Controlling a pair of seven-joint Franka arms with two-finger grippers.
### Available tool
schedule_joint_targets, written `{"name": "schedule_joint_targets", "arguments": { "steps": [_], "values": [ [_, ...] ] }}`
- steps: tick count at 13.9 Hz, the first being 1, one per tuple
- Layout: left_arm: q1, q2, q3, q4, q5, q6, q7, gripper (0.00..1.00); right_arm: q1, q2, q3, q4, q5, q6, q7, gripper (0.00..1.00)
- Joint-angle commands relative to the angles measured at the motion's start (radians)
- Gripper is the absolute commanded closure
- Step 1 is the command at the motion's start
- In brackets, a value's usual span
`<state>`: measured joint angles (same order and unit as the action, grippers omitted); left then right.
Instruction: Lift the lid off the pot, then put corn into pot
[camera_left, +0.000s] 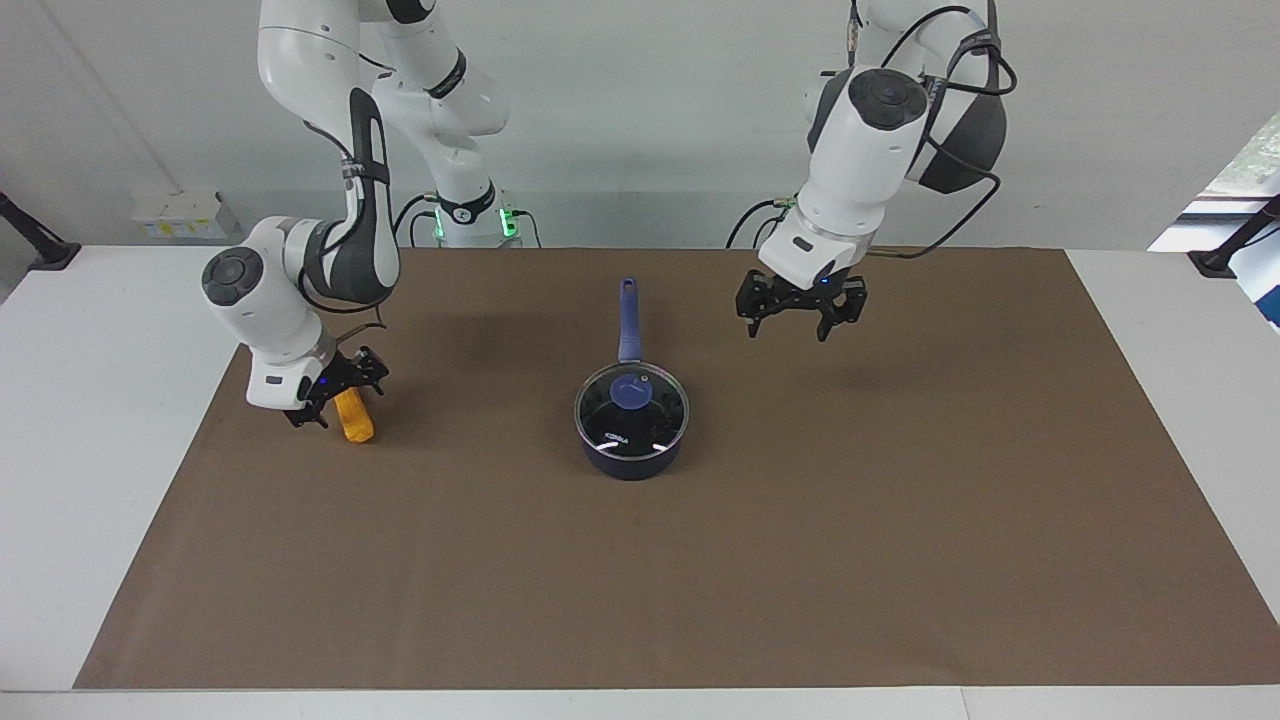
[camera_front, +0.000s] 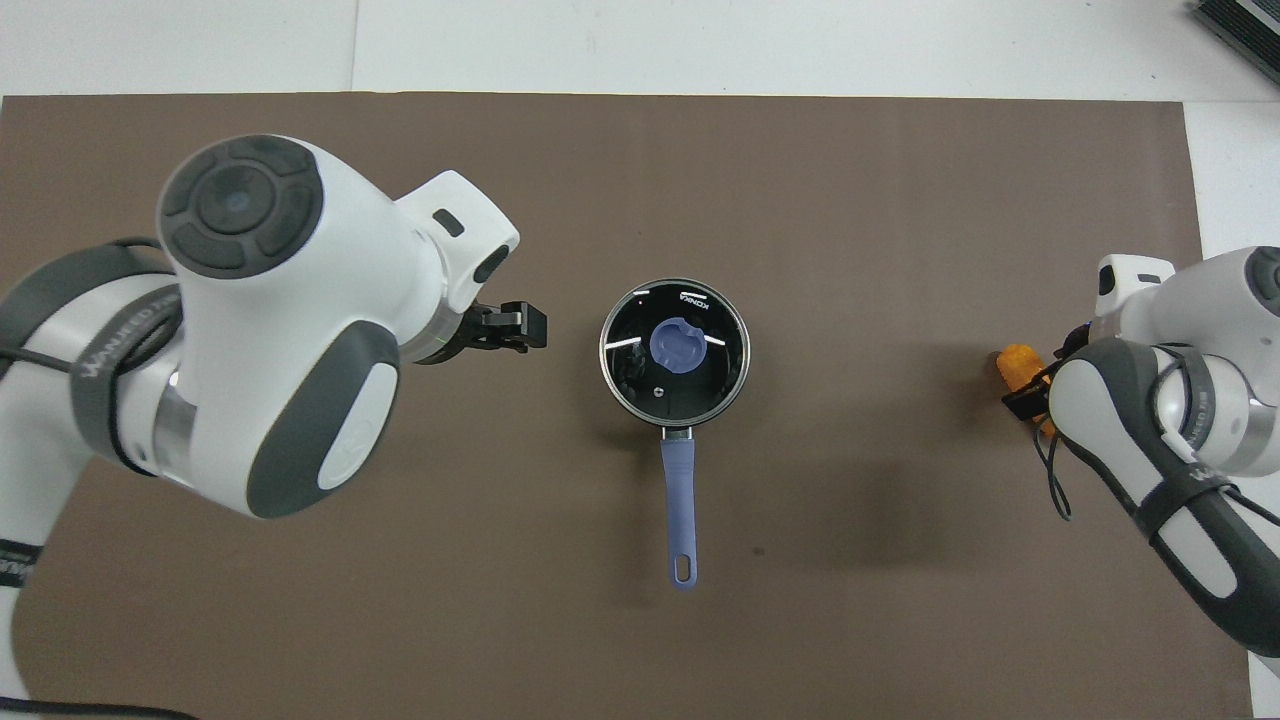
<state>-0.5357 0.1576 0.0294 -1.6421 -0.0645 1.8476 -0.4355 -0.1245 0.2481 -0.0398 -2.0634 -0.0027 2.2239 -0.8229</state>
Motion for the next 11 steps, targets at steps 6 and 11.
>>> {"name": "schedule_joint_targets", "arguments": {
  "steps": [6, 11],
  "values": [
    [-0.194, 0.273, 0.020, 0.231, 0.041, 0.048, -0.297, 0.00, -0.027, 0.019, 0.006, -0.032, -0.026, 0.076, -0.085, 0.64],
    [-0.236, 0.365, 0.023, 0.330, 0.046, 0.042, -0.370, 0.00, -0.023, 0.019, 0.008, -0.024, -0.026, 0.045, -0.007, 1.00]
  ]
}}
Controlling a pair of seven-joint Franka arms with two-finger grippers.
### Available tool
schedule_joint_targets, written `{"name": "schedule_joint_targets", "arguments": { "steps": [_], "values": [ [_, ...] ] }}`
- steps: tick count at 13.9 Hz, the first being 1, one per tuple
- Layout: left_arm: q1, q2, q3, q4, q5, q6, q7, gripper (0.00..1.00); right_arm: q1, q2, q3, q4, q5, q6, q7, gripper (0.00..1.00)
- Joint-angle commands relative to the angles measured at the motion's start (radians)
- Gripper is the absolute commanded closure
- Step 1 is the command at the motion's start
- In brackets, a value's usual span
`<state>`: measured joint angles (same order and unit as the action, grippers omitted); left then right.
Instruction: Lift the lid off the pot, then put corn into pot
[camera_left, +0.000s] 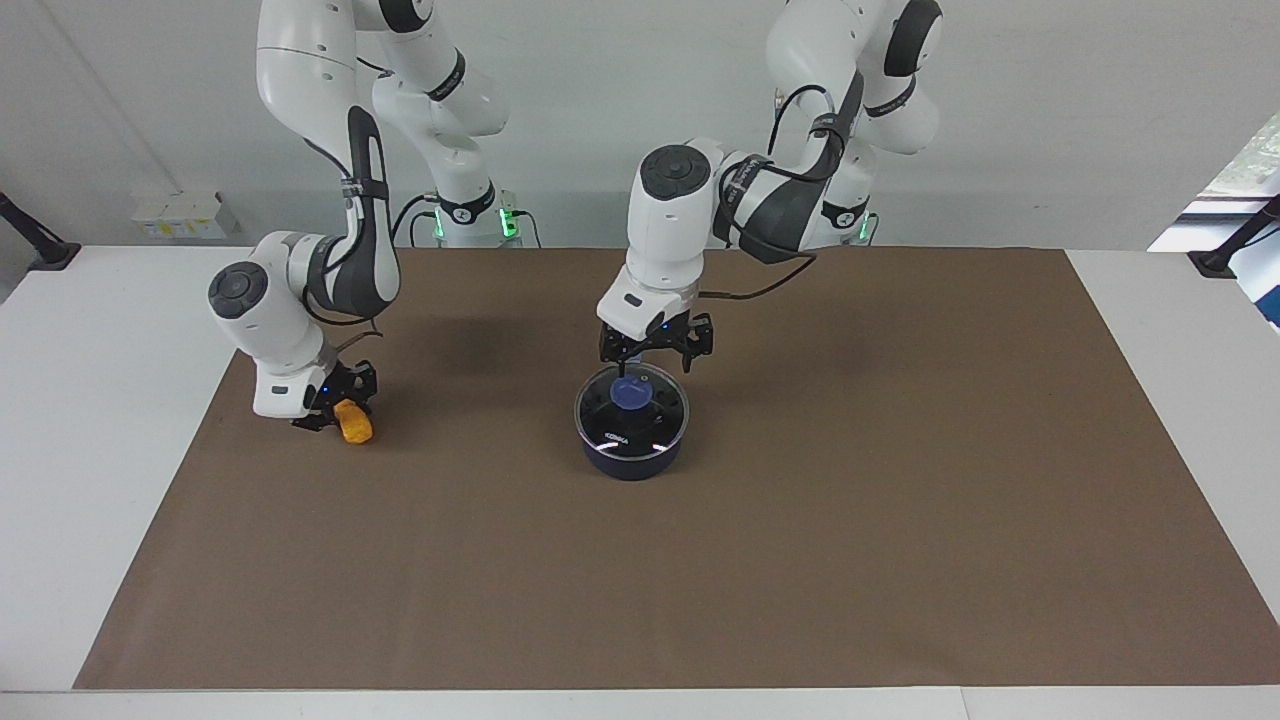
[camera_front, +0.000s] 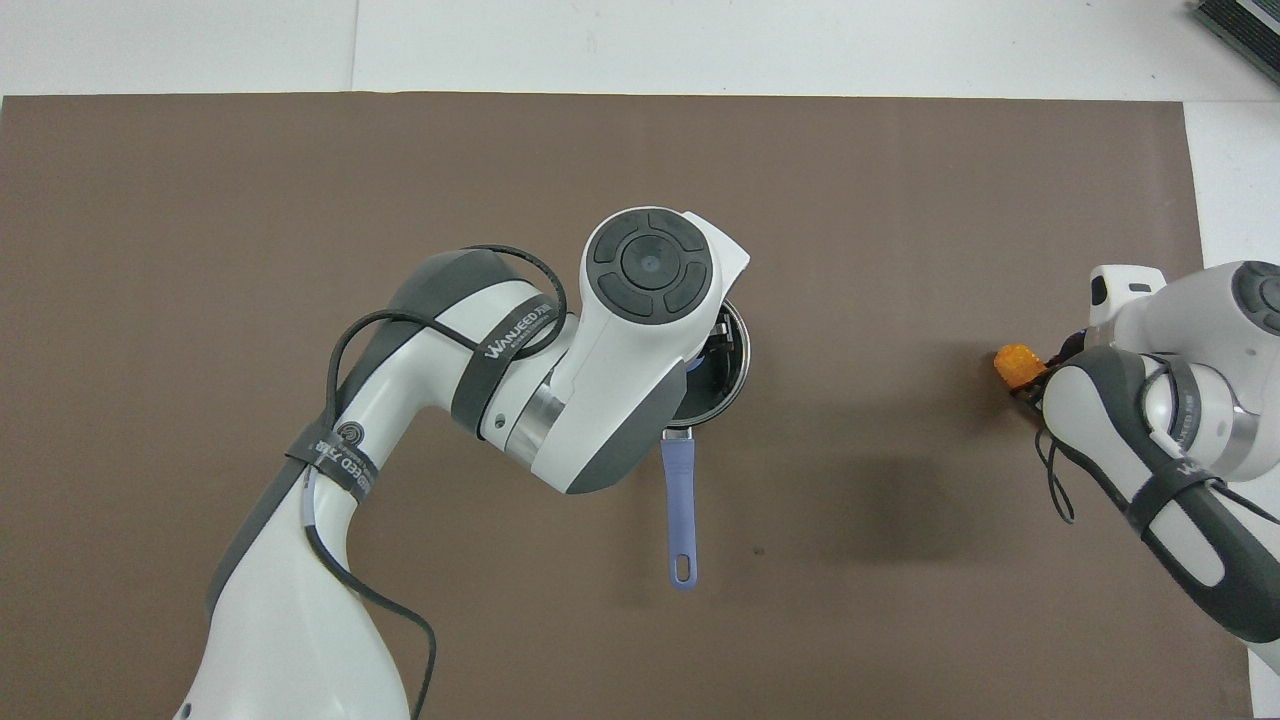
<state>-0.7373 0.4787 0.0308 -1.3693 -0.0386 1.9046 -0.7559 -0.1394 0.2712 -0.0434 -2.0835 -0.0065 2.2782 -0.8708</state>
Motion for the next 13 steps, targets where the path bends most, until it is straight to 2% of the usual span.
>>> {"name": "schedule_joint_targets", "arguments": {
  "steps": [1, 8, 13],
  "values": [
    [-0.046, 0.061, 0.023, 0.065, 0.031, -0.010, -0.060, 0.00, -0.009, -0.003, 0.011, 0.005, -0.020, -0.031, 0.050, 1.00],
    [-0.069, 0.103, 0.023, 0.070, 0.060, 0.017, -0.106, 0.00, -0.006, -0.020, 0.013, 0.097, -0.012, -0.109, 0.153, 1.00],
    [-0.067, 0.113, 0.026, 0.073, 0.157, 0.040, -0.105, 0.00, 0.004, -0.038, 0.022, 0.111, -0.012, -0.128, 0.289, 1.00]
  ]
}}
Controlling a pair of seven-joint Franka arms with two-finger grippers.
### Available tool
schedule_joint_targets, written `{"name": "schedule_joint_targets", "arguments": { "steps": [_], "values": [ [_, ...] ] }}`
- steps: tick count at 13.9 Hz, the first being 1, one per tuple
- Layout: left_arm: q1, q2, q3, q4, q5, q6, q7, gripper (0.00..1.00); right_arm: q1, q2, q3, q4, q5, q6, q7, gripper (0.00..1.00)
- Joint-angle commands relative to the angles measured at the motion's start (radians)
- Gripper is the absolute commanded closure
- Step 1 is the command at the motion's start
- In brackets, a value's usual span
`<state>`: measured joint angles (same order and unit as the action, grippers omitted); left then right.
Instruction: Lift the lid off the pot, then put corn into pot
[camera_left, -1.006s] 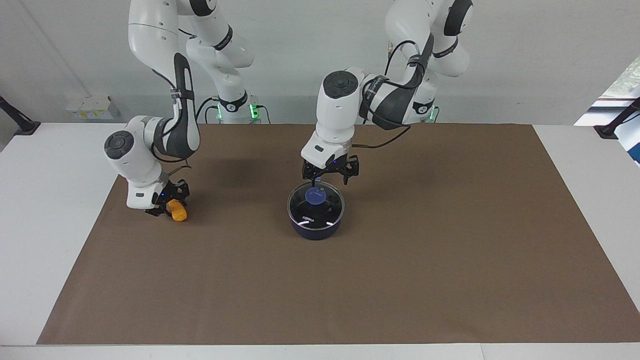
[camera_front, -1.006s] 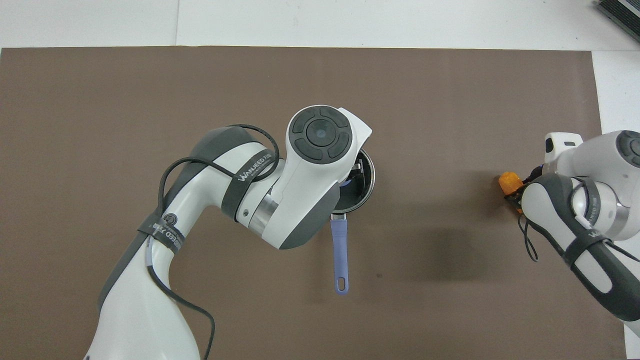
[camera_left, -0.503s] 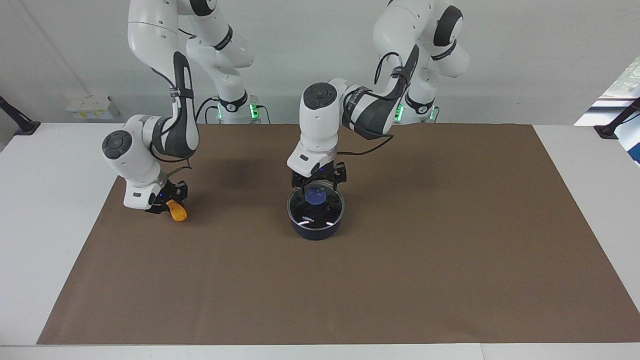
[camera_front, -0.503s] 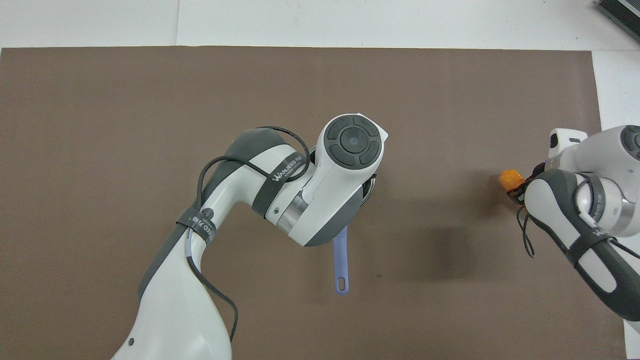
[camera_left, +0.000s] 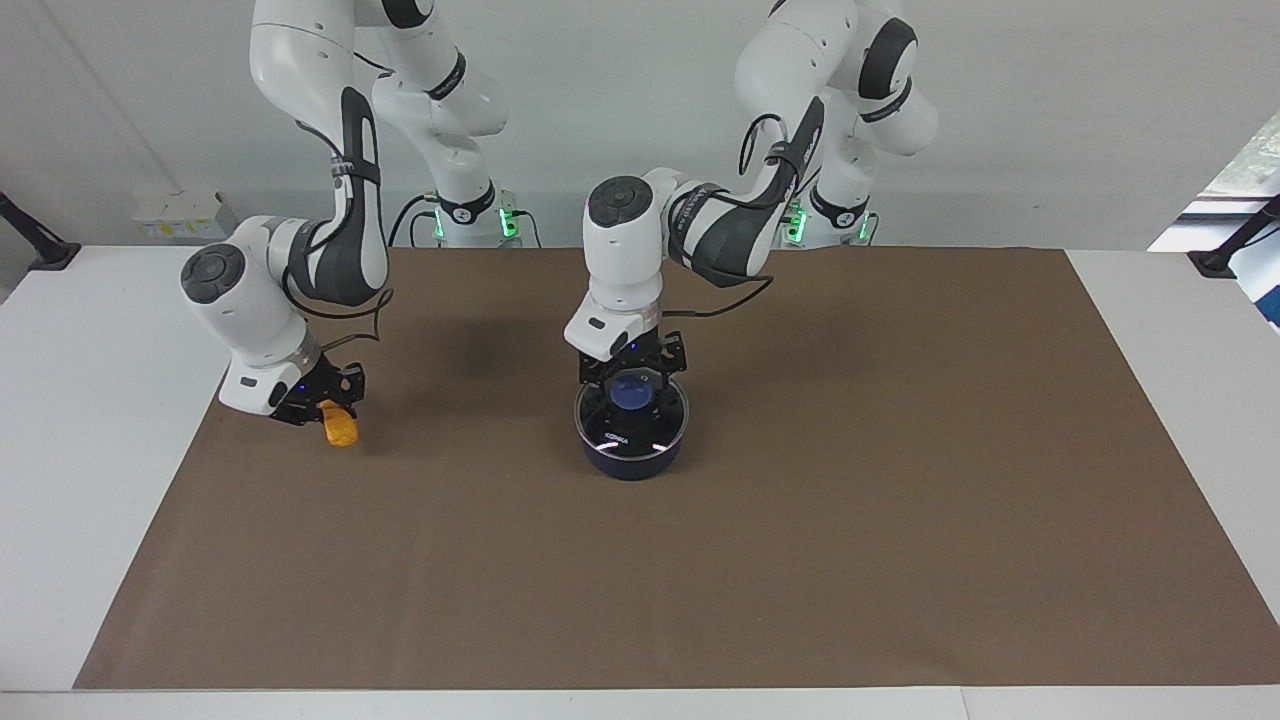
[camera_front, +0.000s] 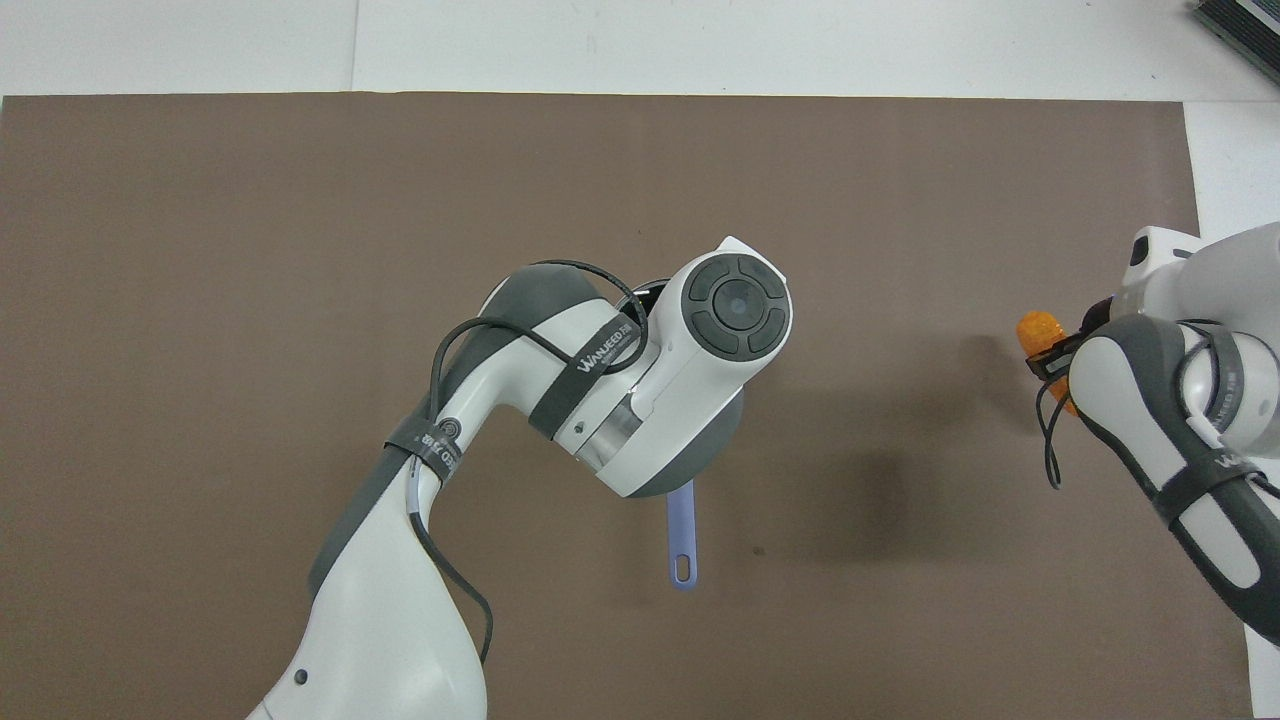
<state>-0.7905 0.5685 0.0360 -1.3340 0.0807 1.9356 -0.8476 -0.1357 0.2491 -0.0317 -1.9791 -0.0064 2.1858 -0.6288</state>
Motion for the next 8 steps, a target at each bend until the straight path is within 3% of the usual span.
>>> {"name": "schedule_joint_targets", "arguments": {
  "steps": [1, 2, 4, 7, 8],
  "values": [
    [-0.013, 0.024, 0.019, 0.036, 0.037, 0.016, -0.014, 0.00, 0.002, -0.017, 0.010, 0.005, -0.012, -0.038, 0.049, 1.00],
    [-0.015, 0.024, 0.019, 0.036, 0.037, 0.017, -0.013, 0.01, 0.002, -0.017, 0.010, 0.005, -0.012, -0.038, 0.050, 1.00],
    [-0.015, 0.024, 0.018, 0.032, 0.036, 0.043, -0.016, 0.18, 0.002, -0.017, 0.010, 0.003, -0.012, -0.038, 0.054, 1.00],
    [-0.019, 0.024, 0.015, 0.030, 0.028, 0.054, -0.016, 0.77, 0.002, -0.017, 0.010, 0.003, -0.012, -0.037, 0.054, 1.00],
    [-0.021, 0.024, 0.015, 0.032, 0.027, 0.054, -0.016, 0.92, 0.002, -0.017, 0.010, 0.003, -0.012, -0.038, 0.054, 1.00]
  ]
}}
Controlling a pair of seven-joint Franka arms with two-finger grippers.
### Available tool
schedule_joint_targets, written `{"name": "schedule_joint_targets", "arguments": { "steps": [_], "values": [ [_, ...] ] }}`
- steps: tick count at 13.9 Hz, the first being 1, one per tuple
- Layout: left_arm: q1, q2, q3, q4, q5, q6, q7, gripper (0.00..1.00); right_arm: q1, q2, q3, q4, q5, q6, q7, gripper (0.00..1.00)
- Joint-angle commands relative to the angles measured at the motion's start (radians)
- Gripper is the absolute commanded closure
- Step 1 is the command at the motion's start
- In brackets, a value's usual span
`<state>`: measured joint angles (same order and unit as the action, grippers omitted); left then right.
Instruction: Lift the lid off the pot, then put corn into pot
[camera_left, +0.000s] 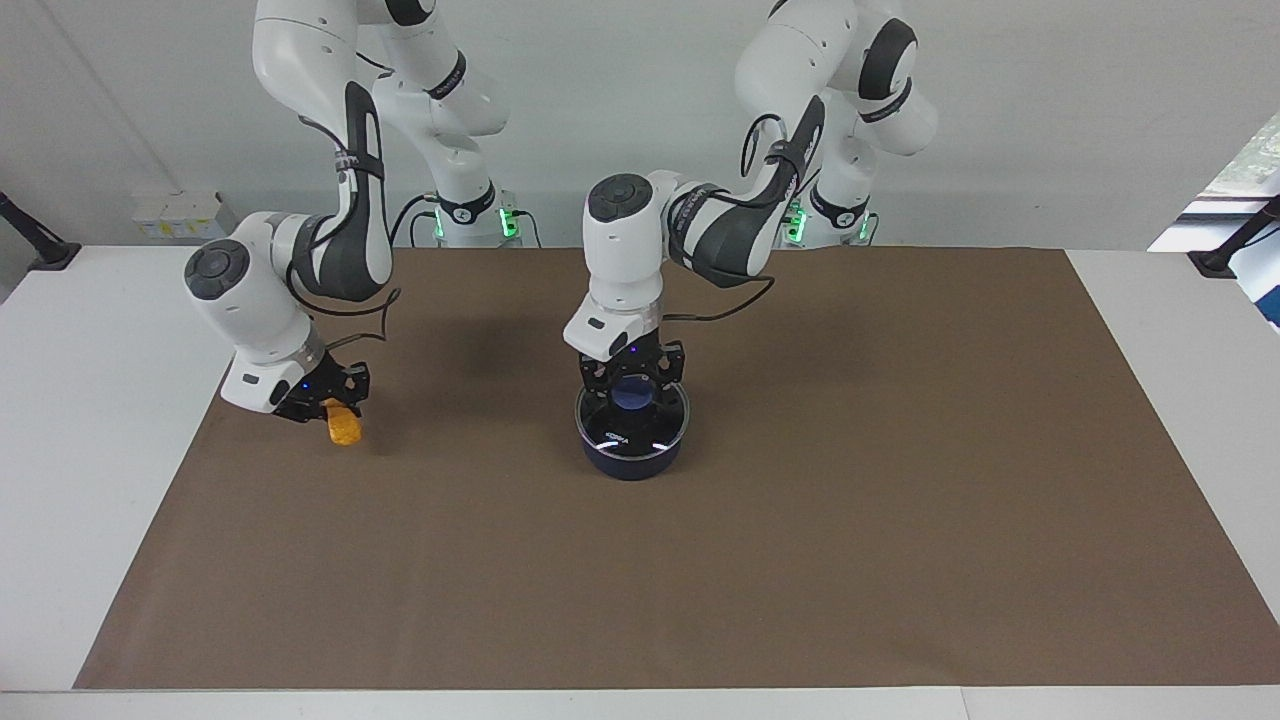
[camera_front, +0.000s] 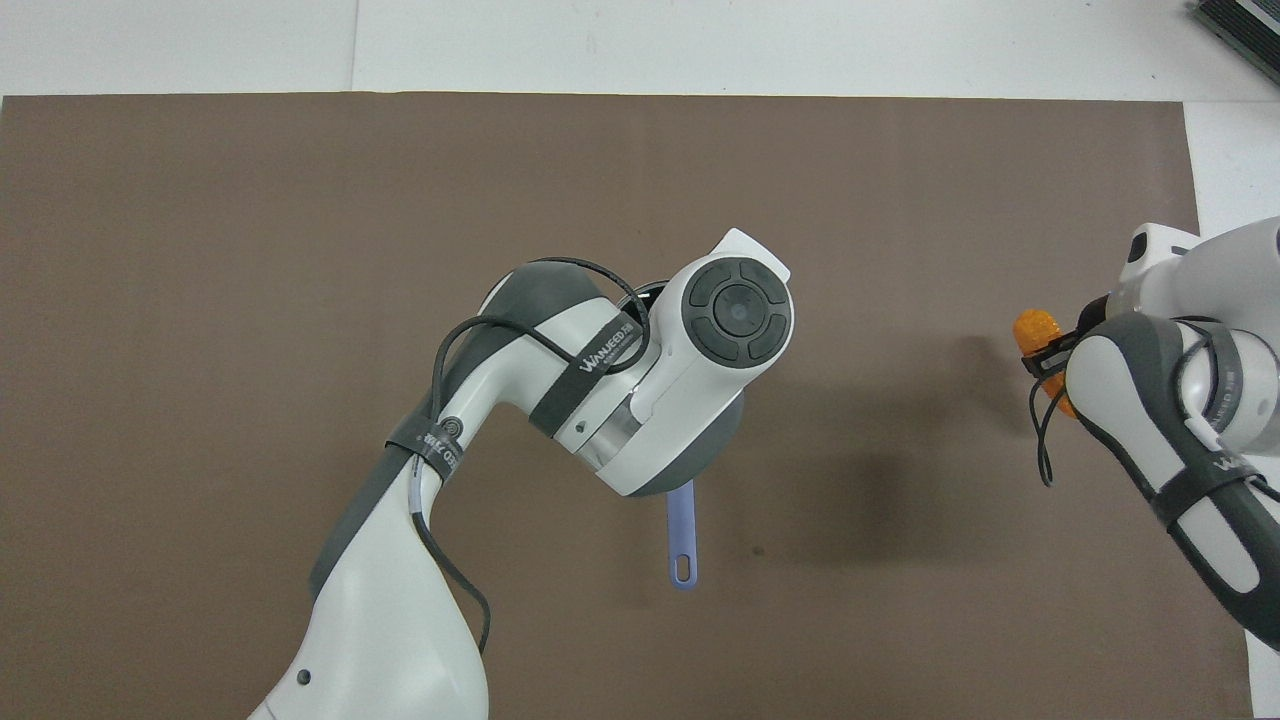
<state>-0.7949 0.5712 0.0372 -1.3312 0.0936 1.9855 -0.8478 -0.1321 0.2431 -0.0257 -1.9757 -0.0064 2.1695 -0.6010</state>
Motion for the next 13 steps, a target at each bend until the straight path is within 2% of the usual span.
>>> {"name": "schedule_joint_targets", "arguments": {
  "steps": [1, 5, 10, 13],
  "values": [
    [-0.017, 0.019, 0.012, 0.029, 0.012, 0.004, -0.016, 1.00, -0.001, -0.011, 0.004, 0.000, -0.012, -0.022, 0.026, 1.00],
    [-0.004, -0.017, 0.012, 0.030, -0.001, -0.014, -0.010, 1.00, 0.003, -0.030, 0.004, 0.026, -0.012, -0.040, 0.042, 1.00],
    [0.028, -0.105, 0.016, 0.023, -0.003, -0.102, 0.064, 1.00, 0.094, -0.062, 0.004, 0.174, -0.023, -0.239, 0.260, 1.00],
    [0.077, -0.164, 0.023, -0.055, -0.003, -0.117, 0.169, 1.00, 0.164, -0.083, 0.006, 0.242, -0.024, -0.322, 0.392, 1.00]
  ]
}}
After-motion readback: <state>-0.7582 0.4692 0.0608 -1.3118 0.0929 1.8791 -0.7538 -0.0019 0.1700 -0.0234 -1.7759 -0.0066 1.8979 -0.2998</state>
